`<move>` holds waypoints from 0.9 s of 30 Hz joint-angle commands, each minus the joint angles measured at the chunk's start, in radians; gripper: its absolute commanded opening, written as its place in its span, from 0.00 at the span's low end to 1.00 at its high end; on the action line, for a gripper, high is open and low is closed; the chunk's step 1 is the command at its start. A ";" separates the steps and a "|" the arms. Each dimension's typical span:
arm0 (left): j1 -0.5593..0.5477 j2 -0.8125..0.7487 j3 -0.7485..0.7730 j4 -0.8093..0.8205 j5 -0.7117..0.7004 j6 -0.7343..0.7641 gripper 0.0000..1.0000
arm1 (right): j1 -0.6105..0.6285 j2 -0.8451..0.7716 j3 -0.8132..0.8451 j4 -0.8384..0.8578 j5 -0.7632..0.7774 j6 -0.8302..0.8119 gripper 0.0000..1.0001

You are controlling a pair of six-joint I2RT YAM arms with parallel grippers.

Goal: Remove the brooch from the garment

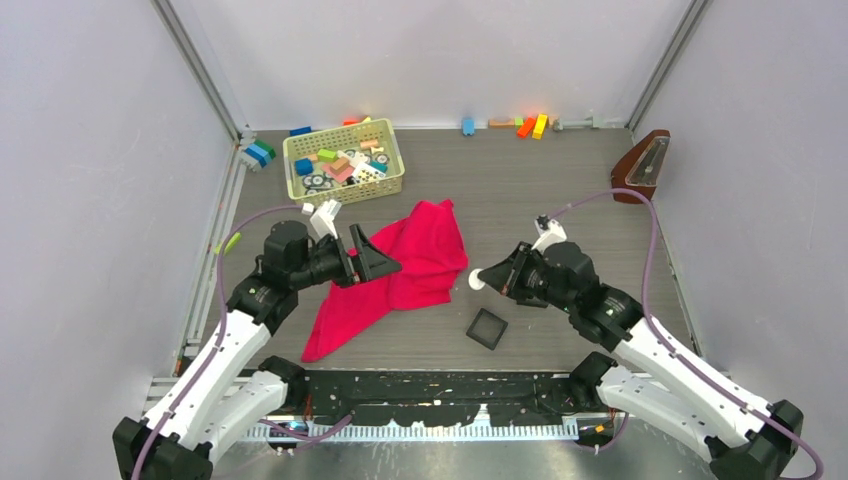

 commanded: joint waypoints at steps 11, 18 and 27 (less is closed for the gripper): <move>-0.111 -0.063 -0.164 0.485 -0.043 0.303 0.99 | -0.003 0.186 0.088 0.055 0.000 0.413 0.00; -0.188 -0.108 -0.287 0.710 0.057 0.675 1.00 | -0.003 0.274 0.146 0.021 -0.045 0.711 0.01; -0.218 -0.023 -0.242 0.684 0.179 0.998 0.82 | 0.010 0.403 0.175 0.114 -0.214 0.889 0.01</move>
